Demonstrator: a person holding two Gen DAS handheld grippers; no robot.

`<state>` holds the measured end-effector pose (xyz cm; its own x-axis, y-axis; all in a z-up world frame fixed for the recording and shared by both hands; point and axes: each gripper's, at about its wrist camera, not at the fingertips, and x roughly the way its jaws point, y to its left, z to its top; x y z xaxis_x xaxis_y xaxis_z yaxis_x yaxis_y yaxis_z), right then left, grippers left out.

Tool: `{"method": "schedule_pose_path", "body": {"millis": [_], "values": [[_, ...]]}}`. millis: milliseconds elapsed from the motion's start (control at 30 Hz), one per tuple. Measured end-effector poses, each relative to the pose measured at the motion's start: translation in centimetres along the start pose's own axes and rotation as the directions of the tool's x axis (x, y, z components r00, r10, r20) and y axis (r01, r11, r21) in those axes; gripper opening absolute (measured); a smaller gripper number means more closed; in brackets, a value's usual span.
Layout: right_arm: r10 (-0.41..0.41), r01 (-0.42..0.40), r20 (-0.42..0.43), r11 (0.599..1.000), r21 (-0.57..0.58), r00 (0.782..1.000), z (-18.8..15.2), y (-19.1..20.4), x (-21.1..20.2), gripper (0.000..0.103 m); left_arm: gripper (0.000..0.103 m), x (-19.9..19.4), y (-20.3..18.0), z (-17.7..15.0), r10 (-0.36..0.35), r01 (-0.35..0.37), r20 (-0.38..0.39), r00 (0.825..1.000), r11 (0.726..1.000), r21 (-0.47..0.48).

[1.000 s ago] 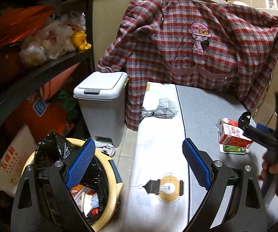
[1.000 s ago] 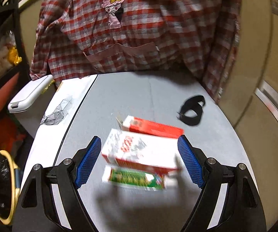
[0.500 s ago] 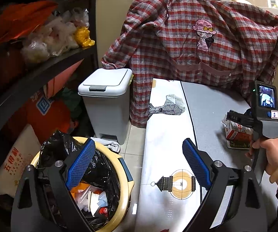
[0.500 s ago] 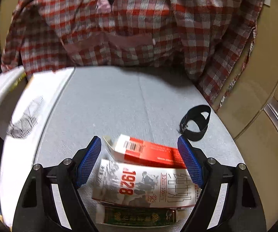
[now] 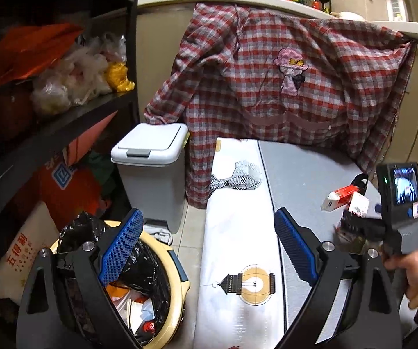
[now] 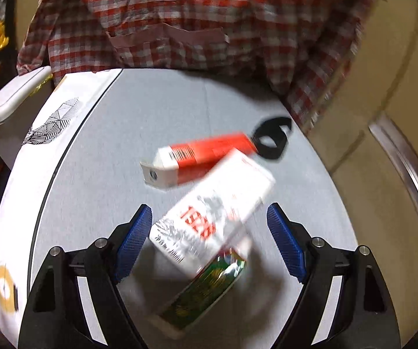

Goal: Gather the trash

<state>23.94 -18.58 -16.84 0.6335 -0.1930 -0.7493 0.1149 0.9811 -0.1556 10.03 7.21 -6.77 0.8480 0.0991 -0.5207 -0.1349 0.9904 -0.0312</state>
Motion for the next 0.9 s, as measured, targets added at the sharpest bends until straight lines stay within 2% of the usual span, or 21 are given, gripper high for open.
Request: {"method": "schedule_pose_path", "body": {"millis": [200,333,500,533,567,600,767,900], "values": [[0.068,-0.061,-0.041,0.986,0.157,0.997,-2.2,-3.1,-0.3,0.081,0.089,-1.2,-0.4,0.0,-0.014,0.014,0.03,0.999,1.0,0.002],[0.084,-0.077,-0.029,0.977,0.2,0.996,-2.3,-4.0,0.3,0.081,0.089,-1.5,-0.3,-0.2,-0.008,0.007,0.034,0.999,1.0,0.005],[0.084,-0.078,-0.024,0.978,0.192,0.996,-2.1,-3.3,1.2,0.08,0.089,-1.2,0.4,-0.3,0.013,-0.013,0.027,1.0,1.0,-0.003],[0.082,-0.076,-0.023,0.98,0.183,0.996,-1.9,-3.1,1.4,0.078,0.089,-1.0,0.5,-0.2,0.011,-0.011,0.02,1.0,1.0,-0.013],[0.089,-0.085,-0.018,0.982,0.169,0.996,-1.9,-2.8,1.5,0.058,0.089,-0.9,0.6,-0.2,0.009,-0.009,0.015,1.0,1.0,-0.019],[0.095,-0.091,-0.014,0.983,0.161,0.995,-1.9,-2.5,1.6,0.051,0.089,-0.7,0.8,-0.2,0.004,-0.004,0.007,1.0,1.0,-0.029],[0.064,-0.074,0.076,0.987,0.142,0.995,-1.5,-2.7,-0.4,0.049,0.089,0.0,0.9,-0.1,-0.006,0.005,-0.008,1.0,0.998,-0.056],[0.051,-0.074,0.16,0.986,0.146,0.986,-0.6,-4.0,-3.4,0.048,0.089,0.1,0.2,-0.1,-0.016,0.016,-0.005,1.0,0.999,-0.049]]}}
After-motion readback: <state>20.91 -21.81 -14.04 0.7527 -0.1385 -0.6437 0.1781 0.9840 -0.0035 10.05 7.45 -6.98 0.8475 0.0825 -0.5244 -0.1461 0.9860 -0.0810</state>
